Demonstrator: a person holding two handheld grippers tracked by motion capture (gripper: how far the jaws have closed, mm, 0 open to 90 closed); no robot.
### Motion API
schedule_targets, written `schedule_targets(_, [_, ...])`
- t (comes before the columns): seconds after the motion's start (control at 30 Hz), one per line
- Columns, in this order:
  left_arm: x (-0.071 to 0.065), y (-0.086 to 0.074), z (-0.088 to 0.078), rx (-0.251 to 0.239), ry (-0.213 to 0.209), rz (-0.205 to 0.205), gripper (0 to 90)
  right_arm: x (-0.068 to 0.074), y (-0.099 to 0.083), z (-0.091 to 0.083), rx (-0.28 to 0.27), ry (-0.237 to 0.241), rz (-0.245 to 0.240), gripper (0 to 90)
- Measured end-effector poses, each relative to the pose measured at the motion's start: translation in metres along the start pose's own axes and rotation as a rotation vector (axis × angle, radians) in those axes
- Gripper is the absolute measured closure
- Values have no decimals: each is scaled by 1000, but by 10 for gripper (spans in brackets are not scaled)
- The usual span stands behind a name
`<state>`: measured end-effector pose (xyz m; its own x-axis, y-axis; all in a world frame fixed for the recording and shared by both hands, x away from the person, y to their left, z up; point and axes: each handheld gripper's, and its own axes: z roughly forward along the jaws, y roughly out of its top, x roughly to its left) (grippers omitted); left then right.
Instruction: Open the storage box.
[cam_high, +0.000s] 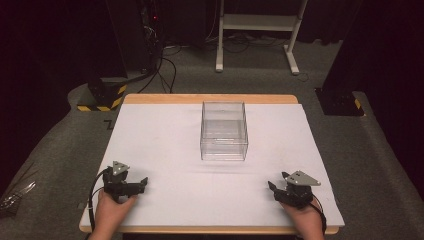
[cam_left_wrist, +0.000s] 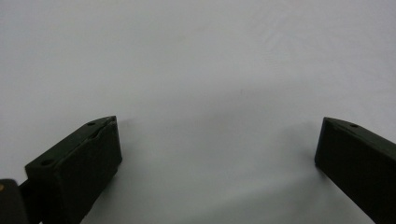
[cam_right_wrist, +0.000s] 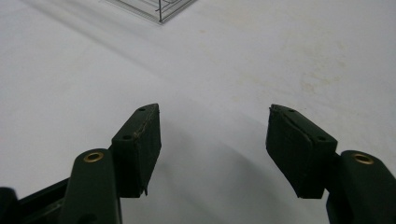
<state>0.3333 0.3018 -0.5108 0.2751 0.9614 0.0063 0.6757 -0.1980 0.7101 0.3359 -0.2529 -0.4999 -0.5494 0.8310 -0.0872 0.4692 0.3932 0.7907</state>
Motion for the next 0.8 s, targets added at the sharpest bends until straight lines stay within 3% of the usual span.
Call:
schedule_targets(0.47, [0, 0, 0, 0, 0, 0, 5, 5, 1, -4, -48, -4, -22, 359])
schedule_targets(0.8, [0, 0, 0, 0, 0, 0, 5, 23, 15, -3, -93, 21, -39, 369])
